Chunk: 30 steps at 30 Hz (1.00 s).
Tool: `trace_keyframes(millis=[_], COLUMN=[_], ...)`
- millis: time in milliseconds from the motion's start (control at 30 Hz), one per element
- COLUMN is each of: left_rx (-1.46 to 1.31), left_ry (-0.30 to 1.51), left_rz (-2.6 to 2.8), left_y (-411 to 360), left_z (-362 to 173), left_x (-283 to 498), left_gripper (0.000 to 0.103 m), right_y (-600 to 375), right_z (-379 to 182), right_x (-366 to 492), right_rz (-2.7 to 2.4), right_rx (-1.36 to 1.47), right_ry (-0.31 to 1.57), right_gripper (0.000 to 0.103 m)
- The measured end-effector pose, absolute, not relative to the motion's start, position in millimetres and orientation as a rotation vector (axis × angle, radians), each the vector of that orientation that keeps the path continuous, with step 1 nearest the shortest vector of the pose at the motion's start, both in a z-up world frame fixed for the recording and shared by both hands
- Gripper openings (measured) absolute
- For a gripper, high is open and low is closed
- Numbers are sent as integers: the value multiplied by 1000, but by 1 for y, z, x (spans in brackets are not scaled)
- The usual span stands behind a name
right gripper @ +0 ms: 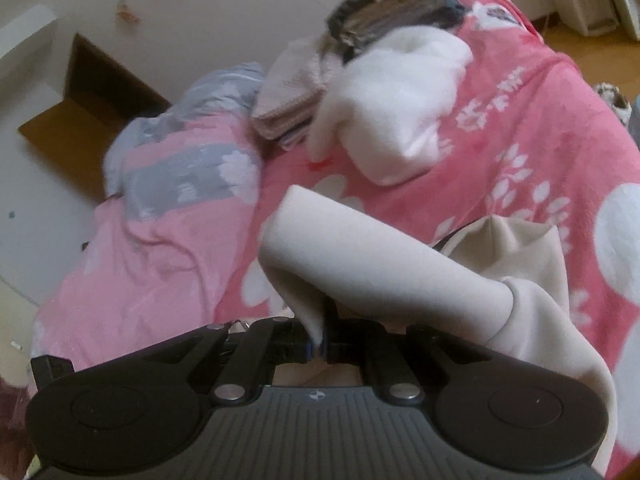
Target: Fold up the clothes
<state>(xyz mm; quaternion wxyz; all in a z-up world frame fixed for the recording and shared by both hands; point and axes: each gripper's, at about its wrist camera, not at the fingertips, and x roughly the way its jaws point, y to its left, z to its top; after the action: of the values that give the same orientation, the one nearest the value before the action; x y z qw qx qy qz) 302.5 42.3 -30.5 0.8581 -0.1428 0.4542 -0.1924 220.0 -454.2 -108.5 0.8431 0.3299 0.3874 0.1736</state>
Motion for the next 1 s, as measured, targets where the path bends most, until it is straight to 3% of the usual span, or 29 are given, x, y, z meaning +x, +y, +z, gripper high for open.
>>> trace_keyframes(millis=[133,333,400,467,600,833,1000], left_rx=[-418,-715,-810,-936,-1118,-1206,-1095], left_ry=[1018,1017,1006,994,953,798,813], left_rz=[-393,-372,-371,-376,-373,-325,-373], left_y=[49,73,80,92,111,132,126], left_z=[-54,-78,-83,-86,-87,-70,-39], left_x=[328,336,334,331,323,306,279], left_gripper=[5,7,12,17,32,35,35], right_y=[-463,-491,-500,-509,-527,-543,-552], right_z=[-136,-179,-180,-181,-171,-168,-150], right_x=[247,259,255,251,237,208,156], right_rz=[329,307,317,326,317,229,233], right_rx=[753,993,1050,1106,1153,1196,1257], right_ry=[867,931,899,867,807,783,711], right_gripper=[6,16,32,41,42,42,43])
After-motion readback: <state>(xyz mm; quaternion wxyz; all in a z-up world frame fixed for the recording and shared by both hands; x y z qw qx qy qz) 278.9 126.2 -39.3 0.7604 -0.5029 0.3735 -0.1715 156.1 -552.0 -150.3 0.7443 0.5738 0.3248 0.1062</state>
